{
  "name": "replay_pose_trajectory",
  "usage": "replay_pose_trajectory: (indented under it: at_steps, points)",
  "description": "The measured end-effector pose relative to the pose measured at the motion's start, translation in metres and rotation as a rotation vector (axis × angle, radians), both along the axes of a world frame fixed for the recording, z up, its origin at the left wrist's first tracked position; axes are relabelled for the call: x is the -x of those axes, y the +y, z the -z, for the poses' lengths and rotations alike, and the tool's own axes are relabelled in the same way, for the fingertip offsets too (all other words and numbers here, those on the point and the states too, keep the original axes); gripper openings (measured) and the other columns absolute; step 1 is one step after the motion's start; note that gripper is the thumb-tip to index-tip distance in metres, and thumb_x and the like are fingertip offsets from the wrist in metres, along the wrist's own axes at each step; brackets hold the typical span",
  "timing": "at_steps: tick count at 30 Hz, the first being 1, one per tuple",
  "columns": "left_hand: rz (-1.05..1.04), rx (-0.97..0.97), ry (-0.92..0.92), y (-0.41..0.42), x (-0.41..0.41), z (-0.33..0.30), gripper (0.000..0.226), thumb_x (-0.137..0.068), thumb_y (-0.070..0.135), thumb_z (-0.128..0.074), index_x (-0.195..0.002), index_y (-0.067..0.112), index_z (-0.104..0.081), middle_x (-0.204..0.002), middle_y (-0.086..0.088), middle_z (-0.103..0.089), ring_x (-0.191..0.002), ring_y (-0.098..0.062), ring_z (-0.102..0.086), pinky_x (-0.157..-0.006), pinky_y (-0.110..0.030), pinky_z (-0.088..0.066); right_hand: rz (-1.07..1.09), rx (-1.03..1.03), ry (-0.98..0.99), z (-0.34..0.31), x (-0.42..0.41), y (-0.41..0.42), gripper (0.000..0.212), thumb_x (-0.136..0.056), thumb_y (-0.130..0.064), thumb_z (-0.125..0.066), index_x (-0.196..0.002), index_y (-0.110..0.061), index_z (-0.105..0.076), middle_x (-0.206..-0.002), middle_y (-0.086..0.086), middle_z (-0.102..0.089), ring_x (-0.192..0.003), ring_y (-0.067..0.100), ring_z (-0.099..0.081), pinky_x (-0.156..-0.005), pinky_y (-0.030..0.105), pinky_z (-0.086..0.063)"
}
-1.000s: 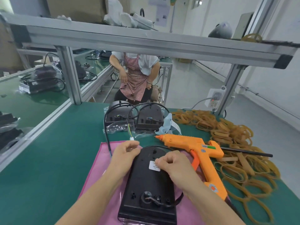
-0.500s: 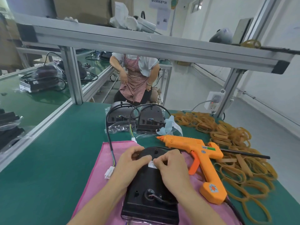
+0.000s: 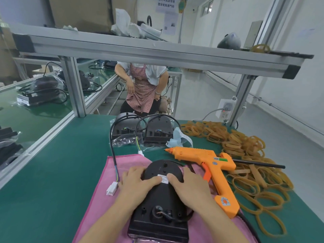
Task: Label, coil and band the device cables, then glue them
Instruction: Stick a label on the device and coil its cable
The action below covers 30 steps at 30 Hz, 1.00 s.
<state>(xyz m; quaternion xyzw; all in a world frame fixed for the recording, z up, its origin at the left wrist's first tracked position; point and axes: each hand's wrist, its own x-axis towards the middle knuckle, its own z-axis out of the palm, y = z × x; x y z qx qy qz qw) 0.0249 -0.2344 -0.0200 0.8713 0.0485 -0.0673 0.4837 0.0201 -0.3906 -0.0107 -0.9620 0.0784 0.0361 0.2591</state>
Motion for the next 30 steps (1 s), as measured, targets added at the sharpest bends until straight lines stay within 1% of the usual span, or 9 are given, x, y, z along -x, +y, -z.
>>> replay_pose_trajectory:
  at_steps: [3, 6, 9, 16, 19, 22, 24, 27, 30]
  points:
    - [-0.079, 0.387, 0.018, -0.001, 0.005, -0.003, 0.047, -0.056, 0.039, -0.076, -0.100, 0.025, -0.069, -0.108, -0.002, -0.069, -0.097, -0.021, -0.067, -0.085, -0.041, -0.055, 0.000, -0.298, -0.007, -0.003, -0.001, 0.000, 0.044, -0.089, -0.047, -0.058, -0.127, -0.025, -0.052, -0.126, -0.007, -0.059, -0.118, 0.019, -0.053, -0.101, 0.040, -0.042]
    - [-0.122, 0.724, 0.085, -0.001, 0.002, -0.009, 0.046, -0.070, 0.002, -0.080, -0.108, 0.018, -0.059, -0.106, -0.011, -0.070, -0.076, -0.022, -0.071, -0.059, -0.032, -0.055, 0.032, -0.503, -0.103, -0.009, 0.000, -0.002, 0.051, -0.082, -0.039, -0.072, -0.127, -0.027, -0.052, -0.122, -0.010, -0.061, -0.111, 0.011, -0.058, -0.099, 0.037, -0.047]
    - [-0.054, 0.926, 0.141, 0.004, -0.011, -0.021, 0.075, -0.056, -0.006, -0.081, -0.123, 0.010, -0.053, -0.113, -0.020, -0.068, -0.083, -0.032, -0.068, -0.067, -0.037, -0.056, -0.014, -0.628, -0.215, -0.018, 0.000, -0.008, 0.055, -0.075, -0.032, -0.081, -0.124, -0.028, -0.056, -0.117, -0.012, -0.065, -0.106, 0.004, -0.061, -0.096, 0.033, -0.049]
    - [0.065, 0.999, 0.024, -0.001, -0.023, -0.035, 0.073, -0.046, -0.012, -0.074, -0.115, 0.012, -0.066, -0.105, -0.014, -0.072, -0.080, -0.027, -0.069, -0.063, -0.032, -0.057, -0.037, -0.704, -0.235, -0.031, 0.001, -0.030, 0.073, -0.072, -0.033, -0.083, -0.135, -0.029, -0.044, -0.122, -0.018, -0.052, -0.112, -0.002, -0.051, -0.084, 0.013, -0.041]
    - [-0.017, 1.004, 0.027, 0.000, -0.030, -0.028, 0.062, -0.060, -0.009, -0.070, -0.116, 0.017, -0.062, -0.098, -0.003, -0.074, -0.076, -0.023, -0.070, -0.058, -0.033, -0.058, -0.047, -0.636, -0.333, -0.026, 0.006, -0.032, 0.038, -0.077, -0.026, -0.079, -0.101, -0.042, -0.055, -0.097, -0.032, -0.058, -0.095, -0.013, -0.057, -0.073, 0.004, -0.042]
    - [-0.067, 0.988, 0.091, 0.005, -0.037, -0.014, 0.045, -0.074, -0.008, -0.069, -0.111, 0.016, -0.064, -0.089, -0.004, -0.074, -0.067, -0.022, -0.070, -0.054, -0.034, -0.058, 0.016, -0.391, -0.236, -0.021, 0.012, -0.039, 0.012, -0.084, -0.030, -0.071, -0.084, -0.029, -0.059, -0.087, -0.015, -0.062, -0.084, 0.007, -0.058, -0.075, 0.025, -0.046]
    - [-0.105, 0.973, 0.132, 0.008, -0.041, -0.005, 0.036, -0.078, -0.005, -0.068, -0.107, 0.014, -0.065, -0.085, -0.003, -0.075, -0.065, -0.021, -0.070, -0.053, -0.032, -0.057, 0.002, -0.296, -0.007, -0.016, 0.016, -0.046, 0.026, -0.087, -0.034, -0.067, -0.073, -0.014, -0.059, -0.070, 0.000, -0.056, -0.064, 0.014, -0.050, -0.061, 0.028, -0.040]
    - [-0.112, 0.922, 0.153, 0.011, -0.044, 0.004, 0.026, -0.081, 0.000, -0.068, -0.105, 0.009, -0.067, -0.087, -0.009, -0.075, -0.065, -0.020, -0.070, -0.056, -0.029, -0.059, -0.008, -0.563, 0.176, -0.017, 0.020, -0.049, 0.029, -0.088, -0.024, -0.068, -0.064, -0.009, -0.060, -0.053, 0.002, -0.055, -0.042, 0.010, -0.048, -0.044, 0.020, -0.040]
    - [-0.072, 0.866, 0.156, 0.012, -0.044, 0.007, 0.020, -0.083, 0.005, -0.069, -0.103, 0.007, -0.069, -0.089, -0.013, -0.075, -0.067, -0.021, -0.071, -0.056, -0.029, -0.058, -0.022, -0.862, 0.087, -0.015, 0.021, -0.049, 0.017, -0.086, -0.006, -0.068, -0.070, -0.009, -0.063, -0.059, 0.004, -0.060, -0.049, 0.009, -0.052, -0.049, 0.017, -0.045]
